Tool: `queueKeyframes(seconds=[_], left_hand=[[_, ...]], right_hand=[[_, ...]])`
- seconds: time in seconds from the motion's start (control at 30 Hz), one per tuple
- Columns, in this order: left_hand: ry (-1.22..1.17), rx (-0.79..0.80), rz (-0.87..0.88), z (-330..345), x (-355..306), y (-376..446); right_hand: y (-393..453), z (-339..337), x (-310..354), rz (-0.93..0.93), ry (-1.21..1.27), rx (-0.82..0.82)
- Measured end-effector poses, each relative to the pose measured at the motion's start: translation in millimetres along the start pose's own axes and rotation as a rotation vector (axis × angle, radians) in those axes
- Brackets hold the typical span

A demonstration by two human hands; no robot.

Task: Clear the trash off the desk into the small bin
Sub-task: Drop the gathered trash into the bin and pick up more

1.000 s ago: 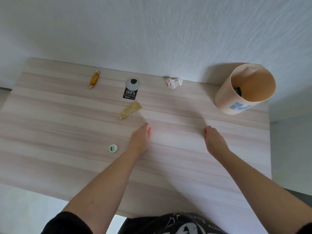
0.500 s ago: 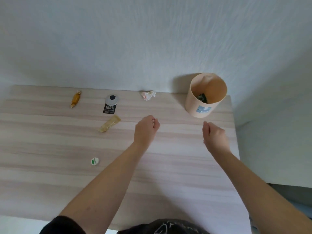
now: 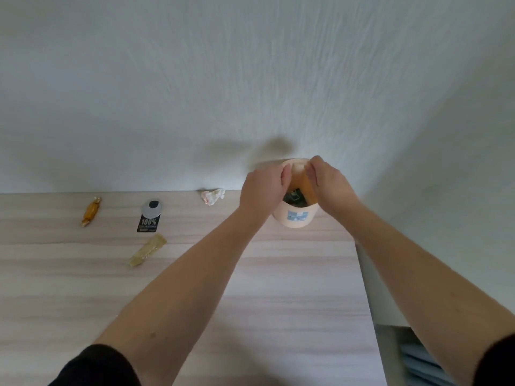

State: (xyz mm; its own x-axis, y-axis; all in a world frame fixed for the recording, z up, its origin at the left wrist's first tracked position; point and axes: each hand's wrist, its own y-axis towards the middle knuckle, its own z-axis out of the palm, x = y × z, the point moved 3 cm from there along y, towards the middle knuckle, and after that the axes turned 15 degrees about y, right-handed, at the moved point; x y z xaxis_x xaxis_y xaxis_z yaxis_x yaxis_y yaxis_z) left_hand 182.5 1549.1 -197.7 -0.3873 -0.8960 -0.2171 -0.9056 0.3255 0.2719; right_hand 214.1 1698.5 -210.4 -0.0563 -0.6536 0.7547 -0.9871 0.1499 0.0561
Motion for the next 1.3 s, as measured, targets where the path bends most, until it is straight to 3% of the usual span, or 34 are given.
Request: queueKeyframes(seconds=[0.13, 0.37, 0.5, 0.7, 0.87, 1.3], left_hand=[[0.046, -0.029, -0.004, 4.7, 4.2, 10.8], [0.064, 0.016, -0.053, 21.9, 15.1, 14.9], [0.116, -0.011, -0.024, 33.5, 10.7, 19.6], [0.218, 0.182, 0.213, 72.6, -16.9, 32.2], [0.237, 0.23, 0.313, 85.0, -27.7, 35.1], [0.152, 0.248, 0.278, 41.6, -34.3, 19.6]], right_hand=[[18.4, 17.2, -0.2, -0.125, -0.007, 0.053], [21.2, 37.7, -27.0, -0.125, -0.189, 0.217], [12.1, 28.1, -38.9, -0.104, -0.226, 0.104], [-15.6, 2.4, -51.8, -0.015, -0.254, -0.032], [-40.4, -17.4, -61.2, -0.003, -0.256, -0.043], [-79.8, -41.9, -54.1, -0.019, -0.224, -0.027]])
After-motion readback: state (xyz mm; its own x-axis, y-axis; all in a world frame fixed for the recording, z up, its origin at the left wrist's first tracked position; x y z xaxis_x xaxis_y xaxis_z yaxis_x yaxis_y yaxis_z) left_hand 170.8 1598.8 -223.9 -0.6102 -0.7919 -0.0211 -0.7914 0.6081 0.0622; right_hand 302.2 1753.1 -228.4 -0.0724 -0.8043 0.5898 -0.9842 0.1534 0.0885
